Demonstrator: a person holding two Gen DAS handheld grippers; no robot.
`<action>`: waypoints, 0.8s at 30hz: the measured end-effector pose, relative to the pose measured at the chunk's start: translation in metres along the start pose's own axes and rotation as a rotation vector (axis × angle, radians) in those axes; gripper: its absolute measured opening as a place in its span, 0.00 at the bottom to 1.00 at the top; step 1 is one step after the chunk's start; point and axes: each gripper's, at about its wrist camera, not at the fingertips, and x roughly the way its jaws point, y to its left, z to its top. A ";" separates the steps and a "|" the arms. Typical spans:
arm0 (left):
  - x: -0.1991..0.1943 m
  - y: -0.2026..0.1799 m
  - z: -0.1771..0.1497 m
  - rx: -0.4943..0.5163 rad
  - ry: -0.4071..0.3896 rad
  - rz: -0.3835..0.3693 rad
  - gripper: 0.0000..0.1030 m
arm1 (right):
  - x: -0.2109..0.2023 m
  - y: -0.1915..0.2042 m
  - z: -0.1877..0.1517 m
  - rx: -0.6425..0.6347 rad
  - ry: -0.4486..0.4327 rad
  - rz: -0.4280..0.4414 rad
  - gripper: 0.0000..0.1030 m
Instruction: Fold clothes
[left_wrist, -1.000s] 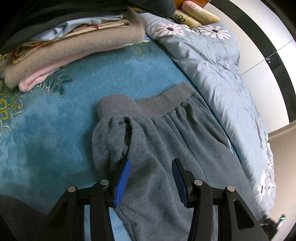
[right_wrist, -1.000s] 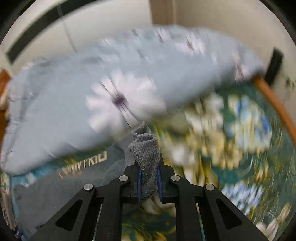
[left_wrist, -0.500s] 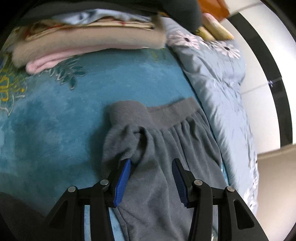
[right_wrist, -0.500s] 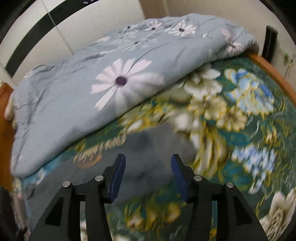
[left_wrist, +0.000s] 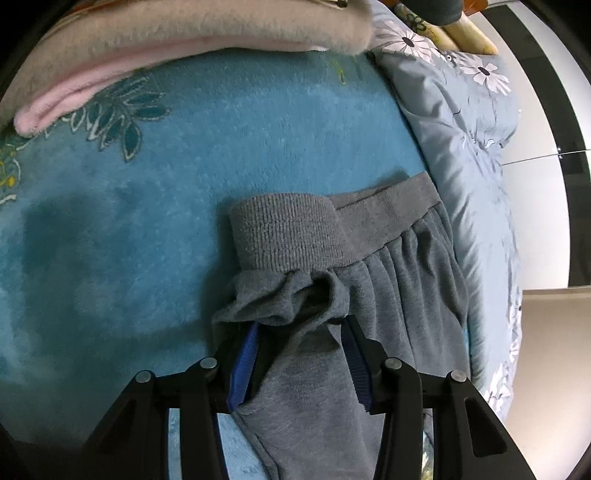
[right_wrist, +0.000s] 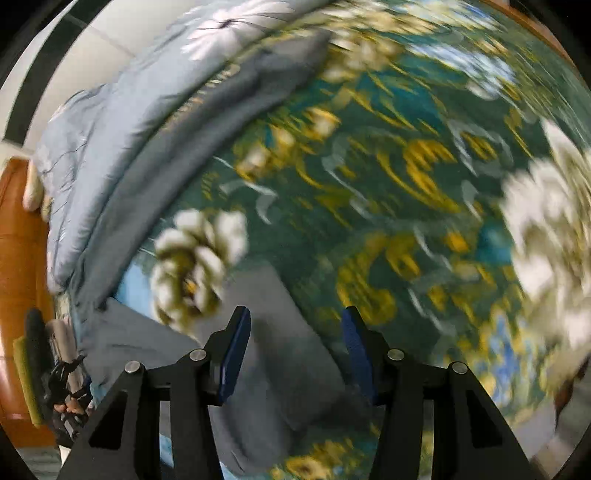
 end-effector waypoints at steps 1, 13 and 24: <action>0.001 0.001 0.001 0.000 0.008 -0.005 0.27 | -0.003 -0.006 -0.006 0.029 -0.005 0.009 0.51; -0.014 0.024 -0.002 -0.118 0.049 -0.137 0.20 | 0.039 0.115 -0.064 -0.365 0.098 -0.177 0.51; -0.014 0.026 -0.004 -0.132 0.064 -0.156 0.29 | 0.046 0.110 -0.072 -0.311 0.148 -0.299 0.07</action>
